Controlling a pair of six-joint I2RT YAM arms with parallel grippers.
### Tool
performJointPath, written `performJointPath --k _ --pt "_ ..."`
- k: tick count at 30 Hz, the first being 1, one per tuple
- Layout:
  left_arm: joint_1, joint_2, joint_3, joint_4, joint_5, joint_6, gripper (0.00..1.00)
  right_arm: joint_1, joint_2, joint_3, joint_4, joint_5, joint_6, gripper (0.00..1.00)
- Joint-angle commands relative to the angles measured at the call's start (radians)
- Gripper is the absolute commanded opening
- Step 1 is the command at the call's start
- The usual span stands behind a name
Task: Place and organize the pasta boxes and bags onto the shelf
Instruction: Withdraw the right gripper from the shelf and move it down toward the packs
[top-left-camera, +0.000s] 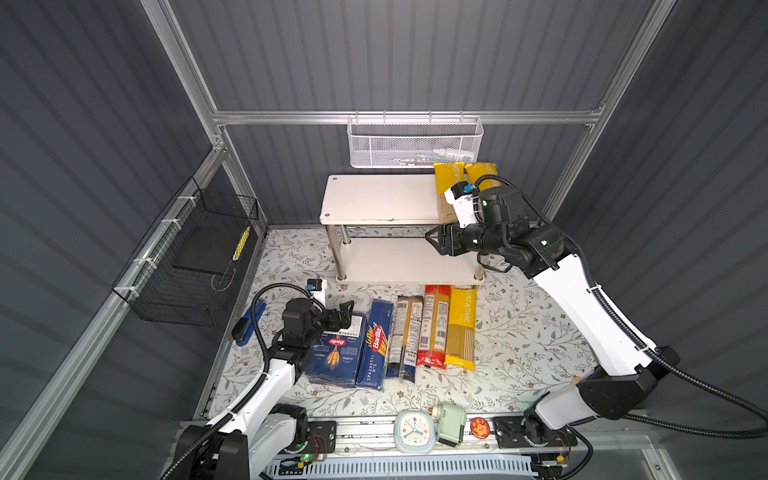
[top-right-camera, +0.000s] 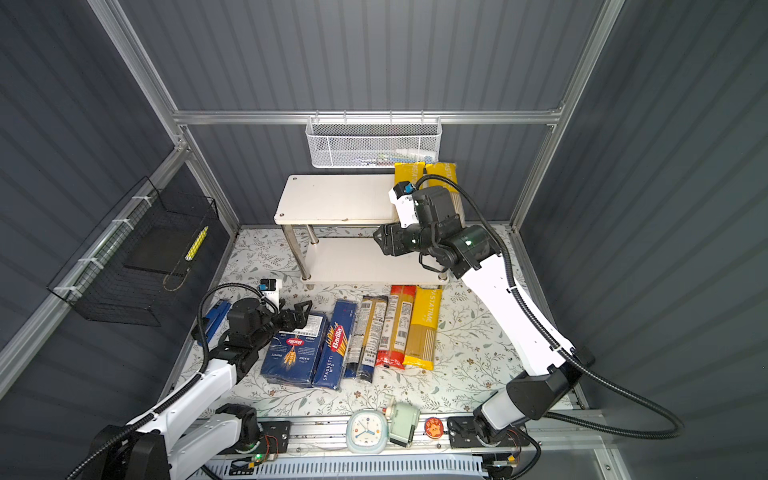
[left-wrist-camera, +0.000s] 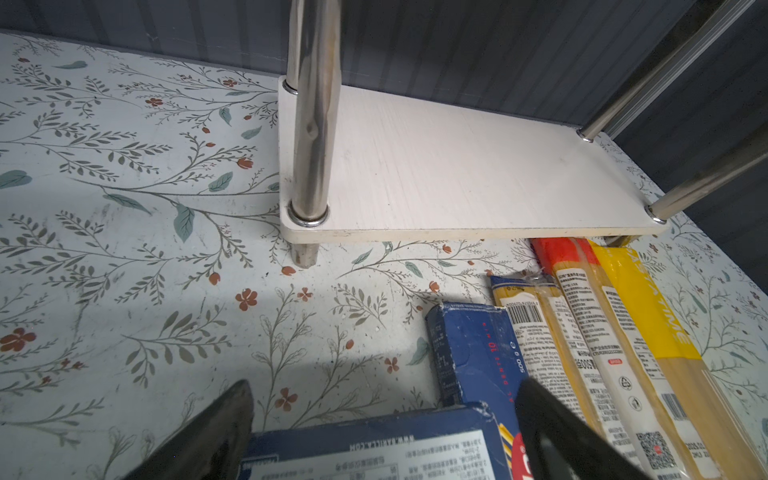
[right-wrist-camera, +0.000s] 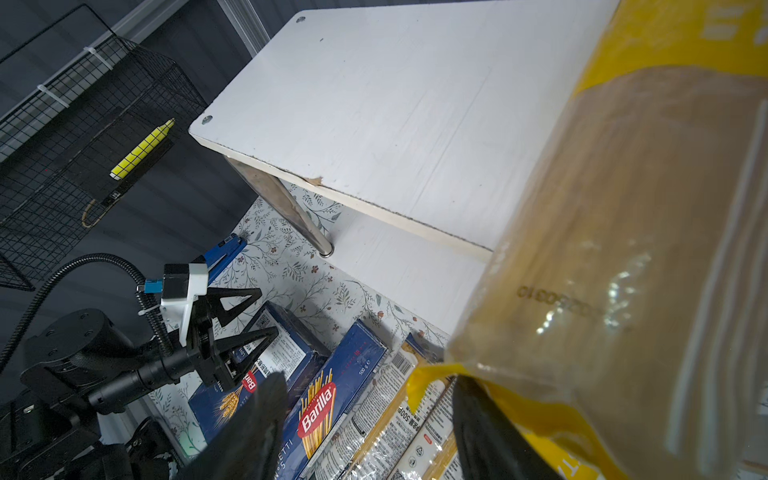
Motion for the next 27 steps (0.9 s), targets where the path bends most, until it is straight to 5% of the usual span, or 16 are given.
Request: performJointPath --k 1,14,24,27 --pt "-0.004 0.013 0.02 -0.002 0.001 -0.004 0.99 -0.006 0.003 0.019 -0.023 -0.02 -0.015 0.67" --pt "-0.004 0.005 0.023 -0.011 -0.002 -0.006 0.99 0.049 -0.221 -0.266 0.069 -0.101 0.043 0.7" --pt "-0.004 0.004 0.008 0.004 -0.031 -0.013 0.99 0.128 -0.392 -0.644 0.143 0.113 0.168 0.71" --pt "-0.004 0.005 0.016 -0.006 -0.038 -0.012 0.99 0.128 -0.433 -0.752 0.153 0.271 0.306 0.72"
